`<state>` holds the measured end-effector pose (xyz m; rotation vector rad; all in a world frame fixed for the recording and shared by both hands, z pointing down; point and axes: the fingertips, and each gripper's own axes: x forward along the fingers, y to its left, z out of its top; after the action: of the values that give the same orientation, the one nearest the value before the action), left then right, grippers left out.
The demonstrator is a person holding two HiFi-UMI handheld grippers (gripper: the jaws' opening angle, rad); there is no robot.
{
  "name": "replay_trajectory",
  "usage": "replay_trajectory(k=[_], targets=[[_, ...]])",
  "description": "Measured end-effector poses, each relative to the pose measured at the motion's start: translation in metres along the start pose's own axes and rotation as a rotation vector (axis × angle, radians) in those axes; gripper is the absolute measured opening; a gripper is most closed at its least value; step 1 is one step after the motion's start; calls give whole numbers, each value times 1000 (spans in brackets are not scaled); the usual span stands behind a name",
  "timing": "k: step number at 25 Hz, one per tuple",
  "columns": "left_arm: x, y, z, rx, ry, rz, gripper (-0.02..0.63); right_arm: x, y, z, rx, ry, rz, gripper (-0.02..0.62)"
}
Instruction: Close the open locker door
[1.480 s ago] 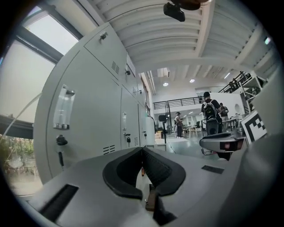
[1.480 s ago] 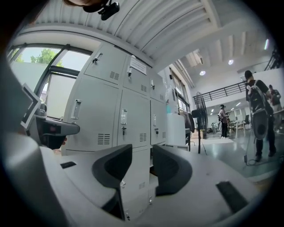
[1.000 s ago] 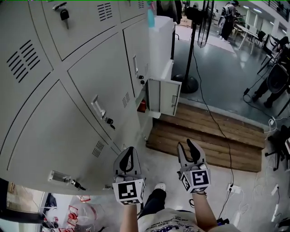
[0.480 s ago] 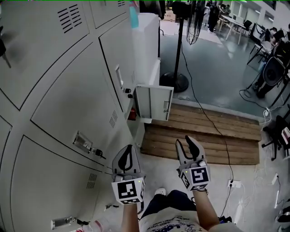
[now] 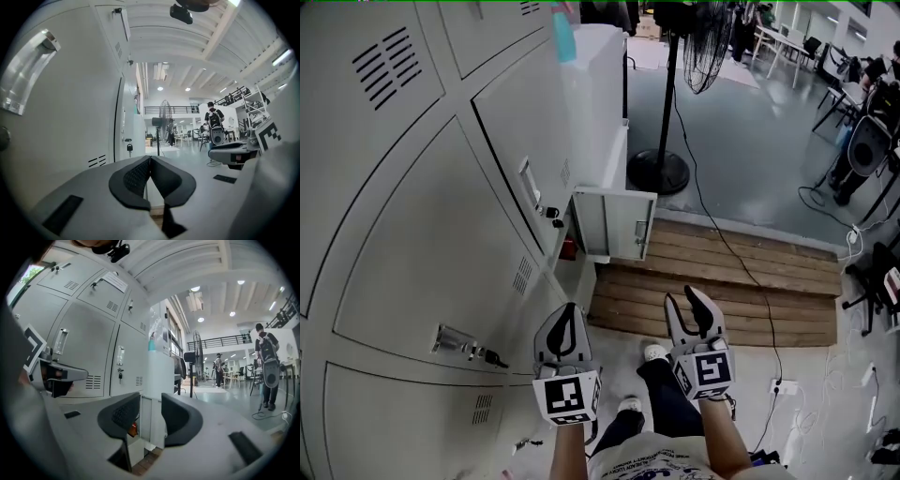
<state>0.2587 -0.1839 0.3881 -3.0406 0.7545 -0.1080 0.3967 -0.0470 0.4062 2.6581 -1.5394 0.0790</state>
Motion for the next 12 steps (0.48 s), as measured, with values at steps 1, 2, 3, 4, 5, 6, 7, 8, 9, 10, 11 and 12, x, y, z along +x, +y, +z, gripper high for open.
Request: replay_trajectory(k=[1,2,3,4,5,6,7,8,9,10,11,12], targets=[[8,-2,-1,1,-1,-2,5,7,-5,-1,3,-2,5,146],[17,-3,-2,1,-1,-1,5,15,-11,-2,4,-3,10,146],[27,-4,-3,1,1,4,5,23,-16,-3,4,-3,17,146],[36,-5,-4,0,3,11,5,32,-22,-4,4,-2,23,146],[46,-5,-4,0,6,17,5,41,-29,-4,4,0,29,146],[56,-6,-5,0,9,23,5,51,-35,-5,4,2,35,146],[67,-6,-5,1,11,28,5,61,-42,-5,4,4,41,146],[78,-6,-4,1,14,34,5,72,-49,-5,5,5,47,146],[88,-6,-3,2,16,41,5,82,-56,-5,6,6,54,146],[99,-5,-3,1,18,50,5,93,-62,-4,6,5,62,146],[109,-5,-2,0,20,59,5,104,-68,-2,7,4,71,146],[119,-5,-1,-1,22,68,5,114,-73,-1,7,3,81,146]])
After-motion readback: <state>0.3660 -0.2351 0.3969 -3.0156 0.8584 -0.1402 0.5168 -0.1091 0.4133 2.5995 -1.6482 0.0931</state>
